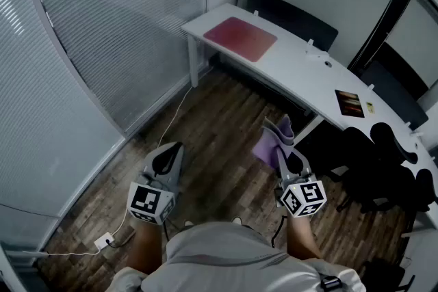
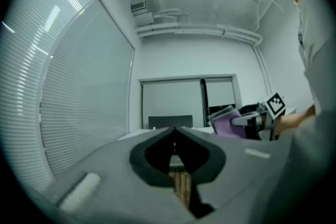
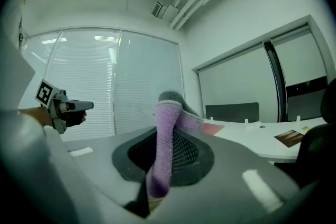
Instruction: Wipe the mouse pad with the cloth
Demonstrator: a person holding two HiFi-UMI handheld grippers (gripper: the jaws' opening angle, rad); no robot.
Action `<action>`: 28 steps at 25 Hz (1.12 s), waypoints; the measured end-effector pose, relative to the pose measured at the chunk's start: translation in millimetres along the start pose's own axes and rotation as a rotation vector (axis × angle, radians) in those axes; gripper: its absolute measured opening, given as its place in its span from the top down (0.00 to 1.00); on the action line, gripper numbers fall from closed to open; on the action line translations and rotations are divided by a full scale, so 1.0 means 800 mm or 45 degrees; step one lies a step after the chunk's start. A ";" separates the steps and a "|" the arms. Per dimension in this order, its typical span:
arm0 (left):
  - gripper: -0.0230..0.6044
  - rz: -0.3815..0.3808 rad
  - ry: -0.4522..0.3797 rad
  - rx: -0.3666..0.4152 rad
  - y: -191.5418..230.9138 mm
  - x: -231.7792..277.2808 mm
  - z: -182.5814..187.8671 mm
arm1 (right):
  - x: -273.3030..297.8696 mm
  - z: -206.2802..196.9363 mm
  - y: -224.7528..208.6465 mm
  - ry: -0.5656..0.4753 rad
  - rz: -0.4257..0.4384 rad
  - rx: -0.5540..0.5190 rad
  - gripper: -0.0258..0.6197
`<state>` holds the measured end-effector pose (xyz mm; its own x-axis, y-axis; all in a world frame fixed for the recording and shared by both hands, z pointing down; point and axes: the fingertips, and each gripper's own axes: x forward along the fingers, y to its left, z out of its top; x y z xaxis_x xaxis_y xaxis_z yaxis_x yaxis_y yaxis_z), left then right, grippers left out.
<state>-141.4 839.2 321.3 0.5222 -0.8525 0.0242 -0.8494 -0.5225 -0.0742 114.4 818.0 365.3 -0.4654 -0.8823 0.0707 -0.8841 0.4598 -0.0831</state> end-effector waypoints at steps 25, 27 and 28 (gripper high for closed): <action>0.96 0.015 0.001 -0.027 0.080 -0.058 -0.021 | 0.039 0.003 0.075 -0.065 -0.004 0.061 0.89; 0.96 0.019 0.011 -0.040 0.100 -0.072 -0.031 | 0.046 -0.004 0.090 -0.055 -0.029 0.068 0.89; 0.96 0.019 0.016 -0.049 0.110 -0.079 -0.038 | 0.048 -0.007 0.096 -0.046 -0.044 0.070 0.89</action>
<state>-251.0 846.5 343.4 0.5085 -0.8603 0.0362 -0.8596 -0.5097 -0.0363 28.4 820.1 367.3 -0.4323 -0.9009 0.0384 -0.8955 0.4239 -0.1358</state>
